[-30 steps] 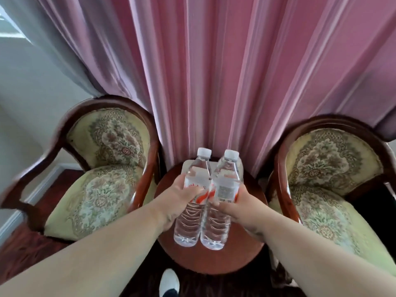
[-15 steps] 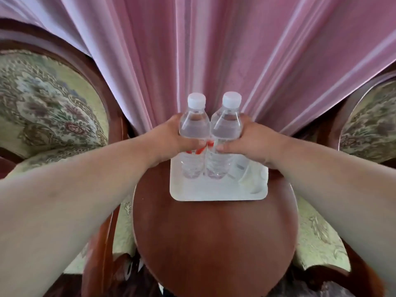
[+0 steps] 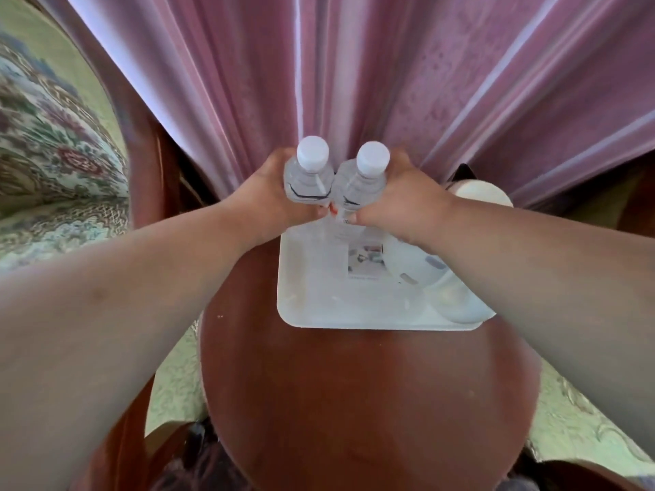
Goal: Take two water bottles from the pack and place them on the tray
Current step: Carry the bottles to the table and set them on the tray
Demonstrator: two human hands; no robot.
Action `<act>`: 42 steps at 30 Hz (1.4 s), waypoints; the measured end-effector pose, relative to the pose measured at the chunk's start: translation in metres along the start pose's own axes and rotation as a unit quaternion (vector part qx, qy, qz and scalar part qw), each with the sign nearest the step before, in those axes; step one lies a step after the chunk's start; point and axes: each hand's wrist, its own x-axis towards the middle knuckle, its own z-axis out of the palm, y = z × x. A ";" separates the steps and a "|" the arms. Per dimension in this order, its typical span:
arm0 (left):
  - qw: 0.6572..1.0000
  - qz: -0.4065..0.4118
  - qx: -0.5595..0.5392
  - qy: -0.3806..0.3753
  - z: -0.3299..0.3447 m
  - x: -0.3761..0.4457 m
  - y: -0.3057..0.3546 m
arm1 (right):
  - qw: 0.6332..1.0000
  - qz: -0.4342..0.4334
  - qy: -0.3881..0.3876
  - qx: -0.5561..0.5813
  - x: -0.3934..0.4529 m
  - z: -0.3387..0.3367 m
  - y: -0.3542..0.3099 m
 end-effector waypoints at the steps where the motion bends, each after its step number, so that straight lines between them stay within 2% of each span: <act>1: 1.000 0.000 0.007 0.002 -0.001 0.000 -0.003 | 1.000 0.002 -0.007 0.009 0.000 0.005 0.000; 3: 1.000 0.002 0.009 0.002 -0.002 0.000 -0.008 | 1.000 0.001 -0.011 0.006 0.004 0.013 0.003; 6: 0.999 0.010 0.033 -0.001 -0.002 0.005 -0.009 | 0.998 0.016 0.008 0.060 0.006 0.019 0.011; 9: 0.997 0.023 0.079 -0.005 -0.005 0.008 -0.011 | 1.000 0.007 0.016 0.011 0.009 0.020 0.014; 13: 0.994 0.029 0.104 -0.002 -0.004 0.005 -0.016 | 0.992 -0.037 -0.053 -0.111 0.013 0.014 0.009; 18: 0.994 0.058 0.084 0.022 -0.005 0.000 -0.017 | 0.987 -0.089 -0.046 -0.122 0.002 -0.021 -0.008; 20: 0.994 0.065 0.088 0.031 -0.004 -0.002 -0.014 | 0.965 -0.134 -0.069 -0.215 0.000 -0.035 -0.017; 22: 0.993 0.053 0.099 0.035 -0.004 -0.003 -0.011 | 0.922 -0.166 -0.093 -0.336 0.006 -0.040 -0.022; 24: 0.993 0.044 0.101 0.039 -0.003 -0.002 -0.010 | 0.898 -0.190 -0.102 -0.384 0.014 -0.039 -0.025; 26: 0.993 0.042 0.103 0.043 -0.002 -0.002 -0.009 | 0.904 -0.195 -0.085 -0.372 0.019 -0.038 -0.025; 28: 0.992 0.041 0.107 0.044 -0.002 -0.003 -0.007 | 0.928 -0.179 -0.077 -0.318 0.023 -0.040 -0.017; 30: 0.993 0.041 0.105 0.042 -0.002 -0.004 -0.006 | 0.956 -0.139 -0.112 -0.233 0.023 -0.040 -0.007; 32: 0.992 0.041 0.111 0.043 0.000 -0.003 -0.006 | 0.949 -0.133 -0.163 -0.237 0.025 -0.035 0.001; 34: 0.992 0.040 0.111 0.048 0.000 -0.002 -0.006 | 0.930 -0.162 -0.176 -0.279 0.031 -0.027 0.000; 36: 0.992 0.041 0.104 0.054 -0.001 0.000 -0.009 | 0.928 -0.177 -0.180 -0.274 0.037 -0.021 -0.002; 39: 0.993 0.044 0.101 0.048 0.000 -0.001 -0.009 | 0.936 -0.175 -0.168 -0.255 0.039 -0.022 0.001; 42: 0.993 0.051 0.093 0.045 0.002 -0.002 -0.007 | 0.945 -0.152 -0.119 -0.264 0.033 -0.025 0.004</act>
